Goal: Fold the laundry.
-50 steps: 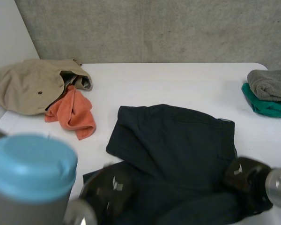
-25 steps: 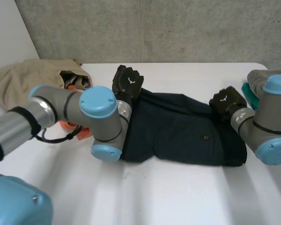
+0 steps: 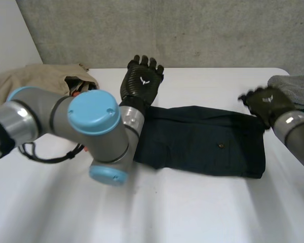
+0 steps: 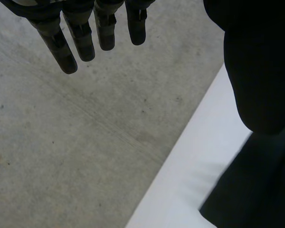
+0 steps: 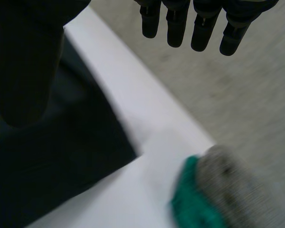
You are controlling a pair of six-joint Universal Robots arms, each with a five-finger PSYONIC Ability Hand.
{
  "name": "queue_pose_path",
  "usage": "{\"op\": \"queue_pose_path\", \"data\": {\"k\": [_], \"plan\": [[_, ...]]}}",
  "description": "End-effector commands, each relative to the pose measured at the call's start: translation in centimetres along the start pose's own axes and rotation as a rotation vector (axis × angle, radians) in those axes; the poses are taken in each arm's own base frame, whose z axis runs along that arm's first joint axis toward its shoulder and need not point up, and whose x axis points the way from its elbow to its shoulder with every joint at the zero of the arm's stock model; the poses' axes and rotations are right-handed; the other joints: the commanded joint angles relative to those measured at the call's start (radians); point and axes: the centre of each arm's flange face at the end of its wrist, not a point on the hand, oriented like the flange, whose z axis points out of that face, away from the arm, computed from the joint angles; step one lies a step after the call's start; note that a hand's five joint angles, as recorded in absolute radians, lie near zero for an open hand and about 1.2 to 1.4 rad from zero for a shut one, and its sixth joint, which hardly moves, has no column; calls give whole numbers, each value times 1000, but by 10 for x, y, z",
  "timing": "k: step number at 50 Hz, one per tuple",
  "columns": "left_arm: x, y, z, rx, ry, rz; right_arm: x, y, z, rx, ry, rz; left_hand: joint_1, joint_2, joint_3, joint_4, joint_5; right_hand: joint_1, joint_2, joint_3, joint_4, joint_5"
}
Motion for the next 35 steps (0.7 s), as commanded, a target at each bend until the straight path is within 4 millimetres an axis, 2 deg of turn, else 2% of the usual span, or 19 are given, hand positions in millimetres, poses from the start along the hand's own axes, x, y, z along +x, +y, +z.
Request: {"op": "queue_pose_path", "data": {"k": [1,2,7,13,16,17,18,21,23,27,32,35], "plan": [[-1,4,-38,-63,59,-38,-10,32,-38,-196,-157,167,-15,-31,-36,-27,-49,49,66,67,68,55],[0,5,-42,-71,66,-45,-14,41,-41,-201,-169,177,-15,-31,-36,-27,-49,81,98,99,100,88],[3,5,-57,-89,93,-104,-23,58,-40,-165,-150,173,-15,-31,-36,-27,-49,87,104,106,107,94],[5,6,-58,-93,97,-117,-28,73,-31,-151,-131,167,-15,-31,-36,-27,-49,128,145,147,148,135],[4,6,-57,-92,94,-118,-32,87,-19,-174,-132,167,-15,-31,-36,-27,-49,418,434,436,437,424],[4,7,-57,-93,92,-118,-32,89,-16,-175,-130,165,-15,-31,-36,-27,-49,666,683,684,685,673],[4,7,-57,-93,92,-118,-29,89,-12,-159,-110,158,-15,-31,-36,-27,-49,1159,1175,1177,1178,1165],[3,6,-58,-95,92,-117,-15,90,-8,-144,-49,144,-15,-31,-36,-27,-49,1164,1180,1182,1183,1170],[3,4,-59,-91,93,-118,-8,83,-10,-123,-20,102,-15,-31,-36,-27,-49,1164,1180,1182,1183,1170],[-7,-5,-63,-73,78,-122,15,64,-18,-77,50,-97,-15,-31,-36,-27,-49,1164,1180,1182,1183,1170],[-18,-12,-68,-66,58,-123,23,57,-19,-86,89,-360,-15,-31,-36,-27,-49,1164,1180,1182,1183,1170],[-27,-13,-71,-68,41,-125,23,42,-14,-40,121,-487,-15,-31,-36,-27,-49,1164,1180,1182,1183,1170]]}}
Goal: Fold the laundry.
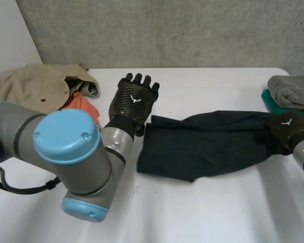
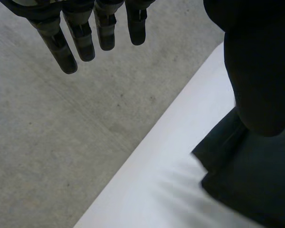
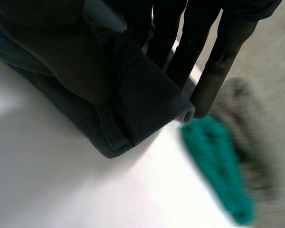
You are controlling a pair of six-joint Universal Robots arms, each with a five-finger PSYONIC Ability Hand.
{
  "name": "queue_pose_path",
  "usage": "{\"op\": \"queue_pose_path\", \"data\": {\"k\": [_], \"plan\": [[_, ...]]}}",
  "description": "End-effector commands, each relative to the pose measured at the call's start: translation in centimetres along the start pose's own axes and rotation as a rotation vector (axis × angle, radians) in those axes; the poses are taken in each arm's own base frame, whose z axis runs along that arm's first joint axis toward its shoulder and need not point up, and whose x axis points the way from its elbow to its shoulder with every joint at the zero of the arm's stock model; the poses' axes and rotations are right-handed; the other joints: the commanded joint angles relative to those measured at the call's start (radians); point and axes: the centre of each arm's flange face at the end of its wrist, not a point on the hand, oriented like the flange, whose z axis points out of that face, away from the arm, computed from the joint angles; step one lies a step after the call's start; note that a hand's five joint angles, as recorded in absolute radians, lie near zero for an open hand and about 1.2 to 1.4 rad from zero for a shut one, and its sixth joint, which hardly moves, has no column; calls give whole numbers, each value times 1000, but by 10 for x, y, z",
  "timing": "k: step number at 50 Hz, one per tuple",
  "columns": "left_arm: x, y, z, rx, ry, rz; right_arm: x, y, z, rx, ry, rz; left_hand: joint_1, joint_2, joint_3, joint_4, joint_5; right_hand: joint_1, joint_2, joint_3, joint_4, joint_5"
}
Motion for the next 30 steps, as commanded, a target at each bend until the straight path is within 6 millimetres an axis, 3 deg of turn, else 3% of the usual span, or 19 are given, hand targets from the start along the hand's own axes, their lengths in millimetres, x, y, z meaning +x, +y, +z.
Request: {"op": "queue_pose_path", "data": {"k": [1,2,4,5,8,9,13,17,20,21,22,24,25,27,28,30], "plan": [[-18,-7,-10,2,-34,-3,6,-31,1,85,77,-316,-15,-31,-36,-27,-49,333,239,216,200,260],[-20,-6,-12,0,-38,-3,-14,-53,-3,178,56,-364,-15,-31,-36,-27,-49,333,239,216,200,260],[-28,-6,-16,-8,-54,-4,-37,-77,-10,283,29,-397,-15,-31,-36,-27,-49,333,239,216,200,260],[-30,-6,-18,-9,-57,-5,-58,-95,-17,380,-2,-415,-15,-31,-36,-27,-49,333,239,216,200,260],[-33,-6,-24,-14,-61,-21,-96,-112,-28,510,-85,-444,-15,-31,-36,-27,-49,333,239,216,200,260],[-33,-6,-26,-15,-61,-27,-122,-117,-38,589,-164,-469,-15,-31,-36,-27,-49,333,239,216,200,260],[-36,-5,-31,-21,-66,-57,-176,-113,-61,735,-366,-548,-15,-31,-36,-27,-49,333,239,216,200,260],[-41,1,-31,-37,-80,-77,-203,-101,-76,797,-522,-581,-15,-31,-36,-27,-49,333,239,216,200,260],[-43,2,-30,-37,-87,-85,-203,-103,-82,810,-564,-566,-15,-31,-36,-27,-49,296,202,179,163,224],[-43,1,-30,-34,-89,-85,-202,-104,-84,811,-575,-552,-15,-31,-36,-27,-49,-178,-272,-295,-311,-250],[-44,1,-29,-33,-89,-85,-201,-105,-85,802,-578,-538,-15,-31,-36,-27,-49,-430,-524,-547,-562,-502],[-46,-2,-26,-20,-97,-88,-193,-109,-84,782,-566,-497,-15,-31,-36,-27,-49,-789,-883,-906,-922,-861],[-47,-3,-25,-15,-98,-89,-175,-118,-83,760,-531,-418,-15,-31,-36,-27,-49,-889,-983,-1006,-1022,-961],[-49,-11,-19,19,-112,-93,-152,-127,-80,727,-495,-299,-15,-31,-36,-27,-49,-889,-983,-1006,-1022,-961],[-50,-14,-17,32,-116,-95,-132,-132,-77,688,-481,-152,-15,-31,-36,-27,-49,-889,-983,-1006,-1022,-961],[-52,-22,-9,71,-132,-106,-116,-134,-75,651,-492,7,-15,-31,-36,-27,-49,-889,-983,-1006,-1022,-961]]}}
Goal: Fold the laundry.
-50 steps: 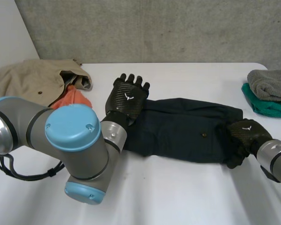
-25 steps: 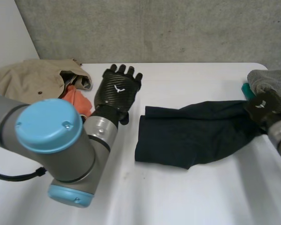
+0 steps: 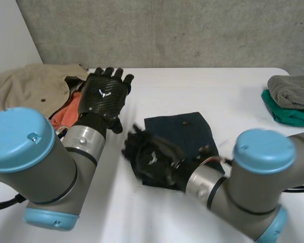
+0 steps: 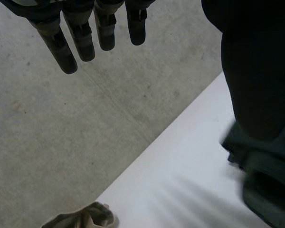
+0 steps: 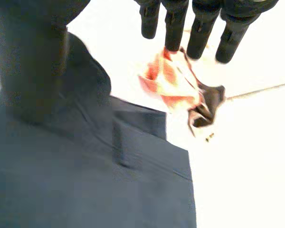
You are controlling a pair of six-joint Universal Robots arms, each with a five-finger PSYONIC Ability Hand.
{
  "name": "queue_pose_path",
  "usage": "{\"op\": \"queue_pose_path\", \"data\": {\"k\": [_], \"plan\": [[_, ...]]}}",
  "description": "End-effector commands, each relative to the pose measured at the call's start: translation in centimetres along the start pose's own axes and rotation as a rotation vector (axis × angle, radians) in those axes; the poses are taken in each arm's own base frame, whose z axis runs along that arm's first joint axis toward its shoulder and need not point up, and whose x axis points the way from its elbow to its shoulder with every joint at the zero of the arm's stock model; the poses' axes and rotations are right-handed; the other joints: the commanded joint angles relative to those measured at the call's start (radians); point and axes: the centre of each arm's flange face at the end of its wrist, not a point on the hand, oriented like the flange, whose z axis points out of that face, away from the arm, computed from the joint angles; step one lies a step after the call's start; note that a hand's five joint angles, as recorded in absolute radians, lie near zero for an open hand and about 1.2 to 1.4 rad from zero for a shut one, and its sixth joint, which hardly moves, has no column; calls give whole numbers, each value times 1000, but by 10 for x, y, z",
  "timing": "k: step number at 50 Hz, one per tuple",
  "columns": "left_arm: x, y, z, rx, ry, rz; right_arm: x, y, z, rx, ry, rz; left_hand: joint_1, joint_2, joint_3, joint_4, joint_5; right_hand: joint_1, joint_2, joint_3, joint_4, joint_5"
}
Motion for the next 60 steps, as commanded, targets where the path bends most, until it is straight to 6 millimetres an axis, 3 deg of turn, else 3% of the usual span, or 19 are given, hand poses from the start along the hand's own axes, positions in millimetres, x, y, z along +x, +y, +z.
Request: {"op": "queue_pose_path", "data": {"k": [1,2,6,9,10,12,17,21,29,37,43,48,54,57,60], "plan": [[-3,-22,20,98,-32,-27,77,8,-32,-27,247,502,-15,-31,-36,-27,-49,-69,-89,-116,-111,-102],[-1,-23,22,105,-30,-34,88,13,-36,-11,284,633,-15,-31,-36,-27,-49,-69,-89,-116,-111,-102],[15,-27,33,130,3,-115,116,32,-49,2,383,889,-15,-31,-36,-27,-49,-69,-89,-116,-111,-102],[38,-35,37,161,75,-189,135,56,-66,-65,454,979,-14,-31,-35,-26,-48,-69,-89,-116,-111,-102],[52,-33,38,154,125,-207,138,63,-70,-94,463,997,-11,-28,-33,-23,-45,-69,-89,-116,-111,-102],[61,-28,39,128,156,-209,141,75,-75,-158,456,1053,-11,-28,-32,-23,-45,-69,-89,-116,-111,-102],[85,-3,38,-14,229,-186,128,99,-57,-276,363,1135,-8,-25,-30,-20,-42,-69,-89,-116,-111,-102],[103,31,31,-181,246,-137,116,120,-45,-374,281,1132,-5,-22,-27,-17,-39,-69,-89,-116,-111,-102],[105,65,28,-321,177,-18,85,136,-28,-449,158,1061,12,-4,-9,1,-21,-69,-89,-116,-111,-102],[99,78,19,-406,201,132,66,146,-18,-470,129,983,13,-4,-9,1,-21,-69,-89,-116,-111,-102],[101,65,17,-372,215,116,81,130,-19,-450,170,916,10,-7,-12,-2,-24,-69,-89,-116,-111,-102],[74,0,17,-219,167,54,112,106,-31,-375,275,837,-5,-22,-27,-17,-39,-69,-89,-116,-111,-102],[57,-46,12,-87,204,-31,128,69,-58,-304,409,731,-5,-22,-27,-17,-39,-69,-89,-116,-111,-102],[47,-64,11,-28,245,-89,118,57,-68,-271,424,705,4,-13,-18,-8,-30,-69,-89,-116,-111,-102],[37,-63,17,-16,282,-141,88,48,-72,-236,413,667,10,-7,-12,-2,-24,-69,-89,-116,-111,-102]]}}
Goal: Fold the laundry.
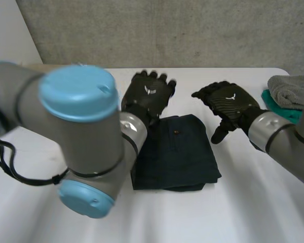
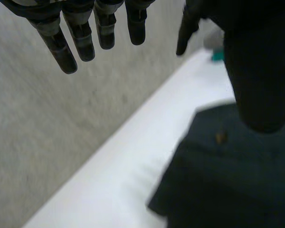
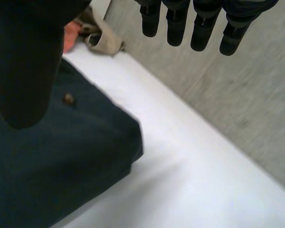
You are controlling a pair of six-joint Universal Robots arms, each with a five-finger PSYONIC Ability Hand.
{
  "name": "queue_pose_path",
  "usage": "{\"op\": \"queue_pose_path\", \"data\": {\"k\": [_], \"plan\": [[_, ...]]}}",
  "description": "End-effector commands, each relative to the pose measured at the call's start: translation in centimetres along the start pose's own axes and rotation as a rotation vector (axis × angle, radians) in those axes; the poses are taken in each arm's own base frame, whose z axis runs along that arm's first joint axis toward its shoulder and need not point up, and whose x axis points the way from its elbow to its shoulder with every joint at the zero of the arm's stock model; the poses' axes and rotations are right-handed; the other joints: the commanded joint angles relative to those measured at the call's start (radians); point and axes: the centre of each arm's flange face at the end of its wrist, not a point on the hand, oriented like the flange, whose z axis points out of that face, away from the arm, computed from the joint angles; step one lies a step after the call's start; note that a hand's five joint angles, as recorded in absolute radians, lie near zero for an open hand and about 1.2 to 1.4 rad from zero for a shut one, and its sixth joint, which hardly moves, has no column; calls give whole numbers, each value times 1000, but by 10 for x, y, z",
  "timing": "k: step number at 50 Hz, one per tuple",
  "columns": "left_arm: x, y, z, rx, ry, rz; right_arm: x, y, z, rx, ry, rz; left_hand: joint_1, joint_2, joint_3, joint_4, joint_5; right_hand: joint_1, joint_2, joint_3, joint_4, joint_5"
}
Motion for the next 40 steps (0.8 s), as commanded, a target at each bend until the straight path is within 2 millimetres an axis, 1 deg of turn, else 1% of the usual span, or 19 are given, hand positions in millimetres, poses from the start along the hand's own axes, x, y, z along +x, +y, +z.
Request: {"op": "queue_pose_path", "data": {"k": [1,4,5,9,12,13,16,17,27,28,30,31,33,36,40], "plan": [[-22,-18,-1,83,94,-111,-46,22,-37,99,-21,-65,15,8,-6,4,-18,-47,-33,-39,-38,-51],[-30,-12,3,79,131,-168,-65,36,-45,123,-49,-85,30,23,9,18,-3,-47,-33,-39,-38,-51],[-31,-11,4,78,139,-181,-75,45,-49,130,-64,-99,30,23,9,18,-3,-47,-33,-39,-38,-51],[-32,-7,6,67,156,-232,-89,61,-54,146,-90,-131,36,29,14,24,2,-47,-33,-39,-38,-51],[-30,-3,7,50,162,-245,-95,74,-51,131,-108,-141,36,29,14,24,2,-47,-33,-39,-38,-51],[-30,-2,7,49,163,-244,-98,84,-47,113,-118,-150,36,29,14,24,2,-47,-33,-39,-38,-51],[-29,0,6,41,165,-245,-99,93,-40,105,-118,-169,36,29,14,24,2,-47,-33,-39,-38,-51],[-29,1,6,40,165,-245,-98,96,-35,108,-112,-184,36,29,14,24,2,-47,-33,-39,-38,-51],[-26,3,6,34,166,-242,-94,106,-10,145,-77,-243,36,29,14,24,2,-47,-33,-39,-38,-51],[-27,4,7,32,165,-242,-92,105,-5,157,-64,-251,36,29,14,24,2,-35,-20,-26,-25,-38],[-27,5,8,30,164,-244,-90,104,-2,164,-60,-251,36,29,14,24,2,18,33,27,28,14],[-27,6,8,30,164,-244,-87,102,3,174,-50,-254,36,29,14,24,2,97,111,105,107,93],[-27,6,8,30,164,-244,-86,100,7,176,-51,-254,36,29,14,24,2,133,147,141,142,129],[-27,6,8,30,163,-246,-83,98,14,190,-44,-251,36,29,14,24,2,159,174,168,169,156],[-27,6,8,29,163,-247,-82,100,22,190,-42,-246,36,29,14,24,2,180,194,188,189,176]]}}
